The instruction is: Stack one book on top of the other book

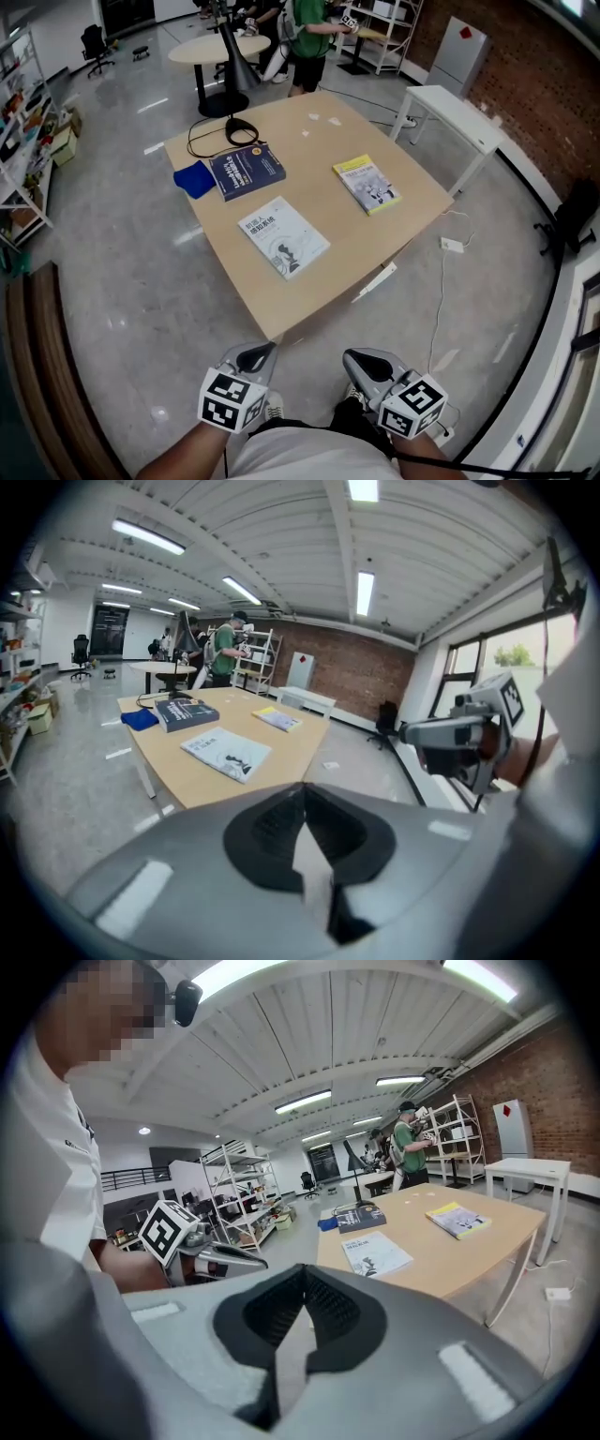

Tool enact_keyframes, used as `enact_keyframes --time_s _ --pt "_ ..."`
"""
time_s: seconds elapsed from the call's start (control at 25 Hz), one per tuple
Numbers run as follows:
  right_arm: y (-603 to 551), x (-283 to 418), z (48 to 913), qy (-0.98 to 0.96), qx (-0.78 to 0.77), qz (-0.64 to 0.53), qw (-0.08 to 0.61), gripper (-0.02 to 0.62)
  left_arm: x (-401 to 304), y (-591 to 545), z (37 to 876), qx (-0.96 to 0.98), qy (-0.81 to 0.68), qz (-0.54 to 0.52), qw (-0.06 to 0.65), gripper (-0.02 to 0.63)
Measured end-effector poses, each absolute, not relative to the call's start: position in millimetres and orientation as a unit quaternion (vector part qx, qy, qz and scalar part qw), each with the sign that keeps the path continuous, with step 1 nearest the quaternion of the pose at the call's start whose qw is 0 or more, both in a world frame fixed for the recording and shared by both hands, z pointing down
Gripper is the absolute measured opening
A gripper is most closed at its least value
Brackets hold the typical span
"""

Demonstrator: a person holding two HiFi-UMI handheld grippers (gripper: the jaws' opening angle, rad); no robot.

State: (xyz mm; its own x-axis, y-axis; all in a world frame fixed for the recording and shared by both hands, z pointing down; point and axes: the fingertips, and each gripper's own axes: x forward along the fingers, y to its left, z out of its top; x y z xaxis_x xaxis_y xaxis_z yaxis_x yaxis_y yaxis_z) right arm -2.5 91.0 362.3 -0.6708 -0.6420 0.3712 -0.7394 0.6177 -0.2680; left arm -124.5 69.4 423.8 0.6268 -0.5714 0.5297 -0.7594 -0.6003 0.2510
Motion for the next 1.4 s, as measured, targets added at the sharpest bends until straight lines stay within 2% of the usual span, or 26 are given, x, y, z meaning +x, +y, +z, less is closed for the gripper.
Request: enact_keyframes --time_s 0.84,1.0,1.4 --pt "25.0 227.9 371.9 -0.912 0.345 0.213 0.064 0.001 121.6 11.0 410.0 0.855 -0.41 0.236 0.213 0.003" --pt "19.5 242.3 376.1 -0.915 0.327 0.227 0.057 0.002 130.1 12.8 410.4 0.838 -0.434 0.249 0.219 0.005" --pt "-14.0 218.8 388.0 -0.931 0.265 0.242 0.068 0.002 82.3 2.8 420.1 0.78 -0.518 0.246 0.252 0.005"
